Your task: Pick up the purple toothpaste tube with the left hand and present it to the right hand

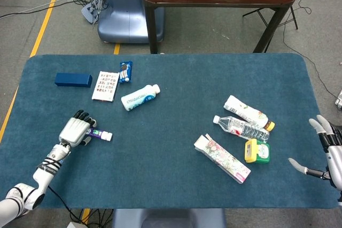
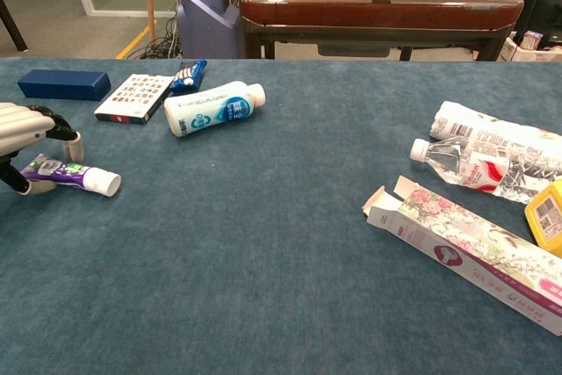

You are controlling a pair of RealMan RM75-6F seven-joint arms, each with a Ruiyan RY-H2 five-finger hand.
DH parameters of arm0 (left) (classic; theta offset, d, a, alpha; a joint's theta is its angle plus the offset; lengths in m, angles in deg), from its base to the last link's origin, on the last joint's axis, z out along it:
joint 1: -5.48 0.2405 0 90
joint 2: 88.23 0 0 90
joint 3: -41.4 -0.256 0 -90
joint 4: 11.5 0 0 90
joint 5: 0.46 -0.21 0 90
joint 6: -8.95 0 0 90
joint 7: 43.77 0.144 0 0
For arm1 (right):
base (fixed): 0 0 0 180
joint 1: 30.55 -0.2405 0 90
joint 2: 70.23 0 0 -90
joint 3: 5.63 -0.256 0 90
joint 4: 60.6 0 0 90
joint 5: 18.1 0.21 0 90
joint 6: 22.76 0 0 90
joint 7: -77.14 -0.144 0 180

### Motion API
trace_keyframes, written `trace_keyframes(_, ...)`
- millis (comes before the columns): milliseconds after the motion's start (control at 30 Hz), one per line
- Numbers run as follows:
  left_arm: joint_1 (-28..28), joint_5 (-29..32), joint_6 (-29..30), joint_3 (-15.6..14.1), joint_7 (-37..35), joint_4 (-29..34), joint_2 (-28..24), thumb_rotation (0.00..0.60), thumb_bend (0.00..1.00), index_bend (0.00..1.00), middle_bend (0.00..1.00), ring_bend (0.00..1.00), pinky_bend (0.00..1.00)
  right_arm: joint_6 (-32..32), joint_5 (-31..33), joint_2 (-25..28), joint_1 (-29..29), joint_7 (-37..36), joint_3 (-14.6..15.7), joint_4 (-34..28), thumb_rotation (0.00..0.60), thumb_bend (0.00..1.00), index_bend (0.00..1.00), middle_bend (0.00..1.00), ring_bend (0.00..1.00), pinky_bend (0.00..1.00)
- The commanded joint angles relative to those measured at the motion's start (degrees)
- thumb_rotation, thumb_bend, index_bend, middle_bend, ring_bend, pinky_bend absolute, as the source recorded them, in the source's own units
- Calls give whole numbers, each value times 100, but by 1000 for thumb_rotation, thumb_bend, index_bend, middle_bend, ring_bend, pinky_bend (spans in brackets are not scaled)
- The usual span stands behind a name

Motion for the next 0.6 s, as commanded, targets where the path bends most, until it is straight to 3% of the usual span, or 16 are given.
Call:
trace_keyframes(33, 0, 12, -16, 3, -47, -35, 27, 600, 261, 384, 378, 177, 87, -8, -1, 4, 7, 2, 2, -3, 331, 0, 0, 0, 0, 0)
trace_keyframes(600, 23, 55, 68, 95, -772, -304, 171, 600, 267, 513, 547, 316, 158, 5, 1, 16, -11, 72, -17, -73, 335, 0, 0, 0, 0, 0)
